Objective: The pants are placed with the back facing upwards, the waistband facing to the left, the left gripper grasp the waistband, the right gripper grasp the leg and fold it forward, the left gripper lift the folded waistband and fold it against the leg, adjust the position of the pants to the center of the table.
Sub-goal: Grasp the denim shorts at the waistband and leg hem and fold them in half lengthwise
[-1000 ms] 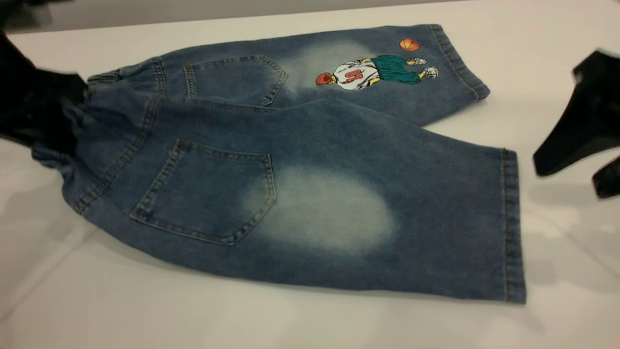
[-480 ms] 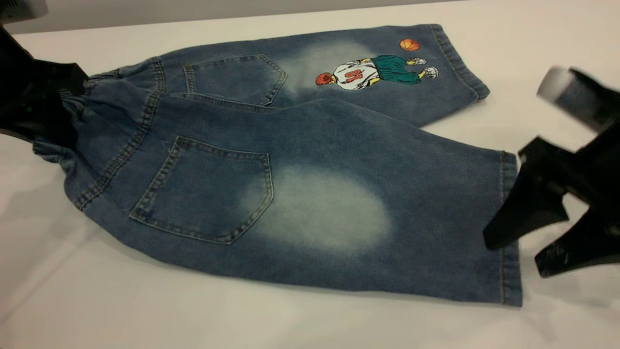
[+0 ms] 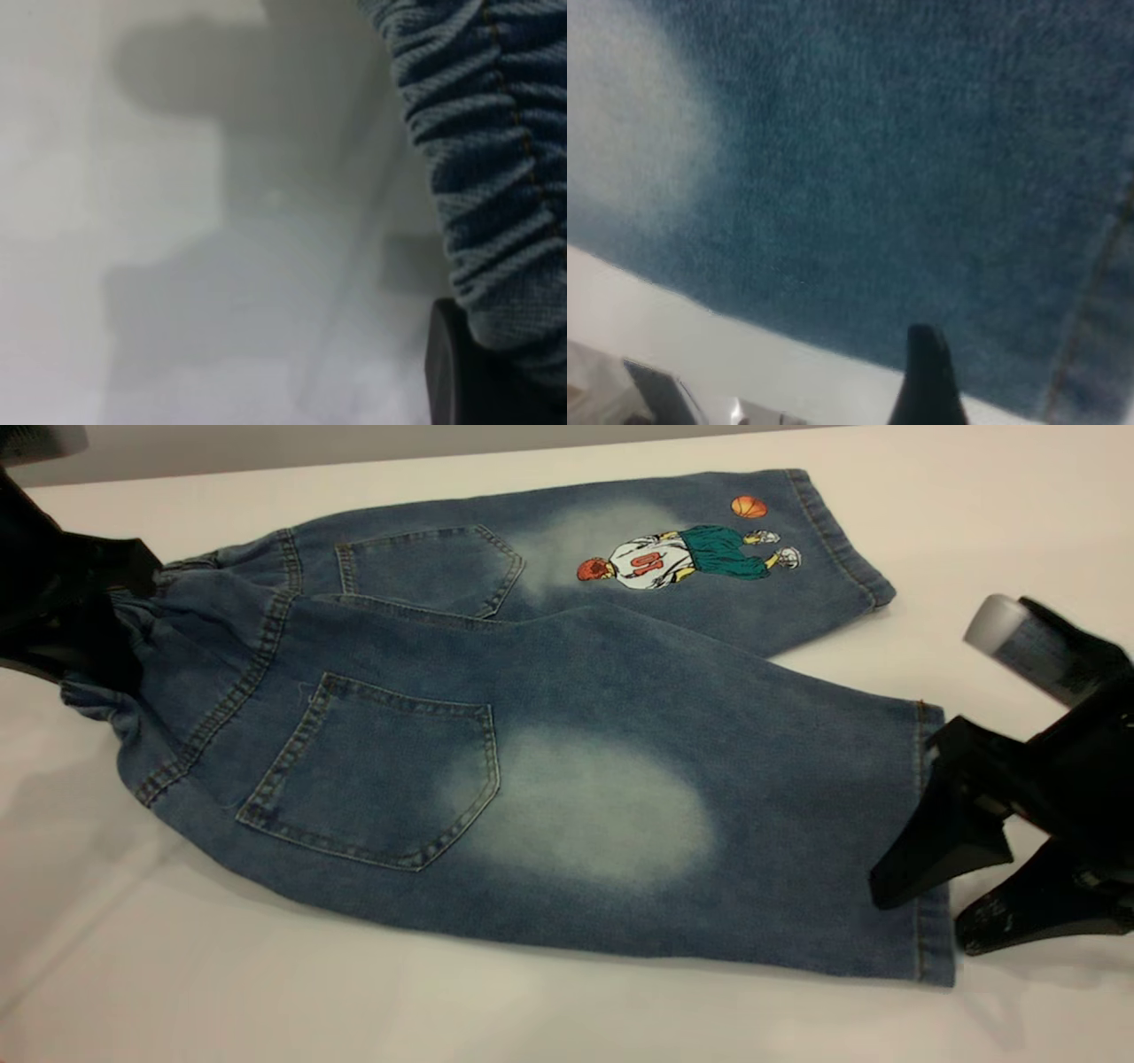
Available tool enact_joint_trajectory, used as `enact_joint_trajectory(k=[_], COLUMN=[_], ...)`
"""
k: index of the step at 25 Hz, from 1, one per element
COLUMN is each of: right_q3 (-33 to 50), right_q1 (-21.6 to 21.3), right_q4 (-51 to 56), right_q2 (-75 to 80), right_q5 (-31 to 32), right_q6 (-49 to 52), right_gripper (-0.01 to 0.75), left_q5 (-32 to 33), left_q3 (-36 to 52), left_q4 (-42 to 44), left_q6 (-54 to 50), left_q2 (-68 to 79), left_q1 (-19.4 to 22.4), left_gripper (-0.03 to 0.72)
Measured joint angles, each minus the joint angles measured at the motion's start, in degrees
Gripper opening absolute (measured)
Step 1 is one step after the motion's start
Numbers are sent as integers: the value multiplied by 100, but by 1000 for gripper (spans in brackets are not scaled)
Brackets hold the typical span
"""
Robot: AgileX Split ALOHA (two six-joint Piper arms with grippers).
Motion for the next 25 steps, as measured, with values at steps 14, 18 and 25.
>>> enact_joint_trajectory(k=[14,18,25], right_q3=[-335,-335,-335], right_q1=[735,735,735], right_q4=[1142,1053,812], right_q2=[255,249,245], right_q5=[290,371,409], right_q6=[-877,-882,-913], right_gripper=[364,176,15], left_q5=[-3,6,6], left_q3=[0,0,0], left_q4=[0,0,0], left_q6=[0,0,0], left_q2=[0,0,0], left_q1=[0,0,0], left_gripper=[128,128,128])
